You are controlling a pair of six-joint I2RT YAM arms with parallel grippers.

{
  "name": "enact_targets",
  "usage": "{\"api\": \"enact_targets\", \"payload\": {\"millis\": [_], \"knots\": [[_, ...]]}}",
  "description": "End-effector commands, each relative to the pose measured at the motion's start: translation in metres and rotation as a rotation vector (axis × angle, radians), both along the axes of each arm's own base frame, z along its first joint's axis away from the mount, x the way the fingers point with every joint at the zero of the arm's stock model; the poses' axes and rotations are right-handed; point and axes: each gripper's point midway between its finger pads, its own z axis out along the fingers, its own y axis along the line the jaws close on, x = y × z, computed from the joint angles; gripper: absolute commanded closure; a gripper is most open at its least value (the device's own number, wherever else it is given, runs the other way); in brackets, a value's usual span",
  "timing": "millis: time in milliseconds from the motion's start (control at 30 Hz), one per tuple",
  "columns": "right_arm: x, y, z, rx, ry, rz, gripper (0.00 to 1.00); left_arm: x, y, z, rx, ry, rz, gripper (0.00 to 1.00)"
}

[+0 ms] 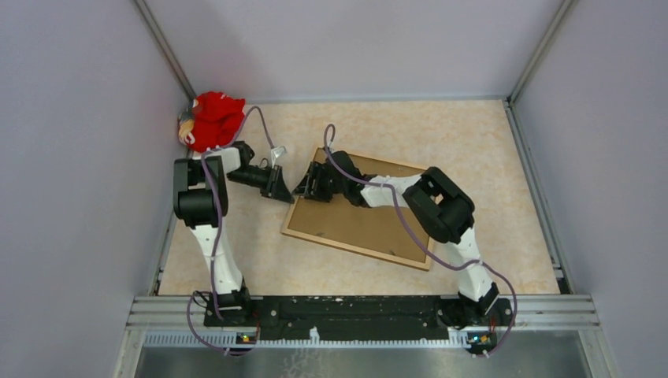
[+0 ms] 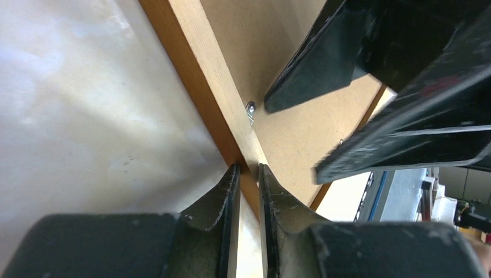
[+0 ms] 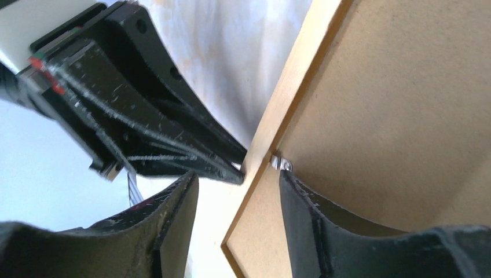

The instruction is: Put the photo into the frame

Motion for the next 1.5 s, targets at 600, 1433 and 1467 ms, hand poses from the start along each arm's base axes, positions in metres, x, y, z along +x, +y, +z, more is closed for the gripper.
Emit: {"api": "enact_targets", "payload": {"millis": [600, 1433, 1467], "knots": [[-0.021, -0.429, 0.056, -0.440, -0.058, -0.766, 0.01, 0.000, 0.022, 0.008, 0.321, -0.232, -0.181, 0.57], [0.141, -0.251, -0.014, -0.293, 0.064, -0.305, 0.01, -0.080, -0.092, -0.022, 0.357, -0.248, -0.535, 0.53], [0.148, -0.235, -0.012, -0.302, 0.049, -0.271, 0.01, -0.087, -0.099, -0.024, 0.352, -0.241, -0.561, 0.52]]}}
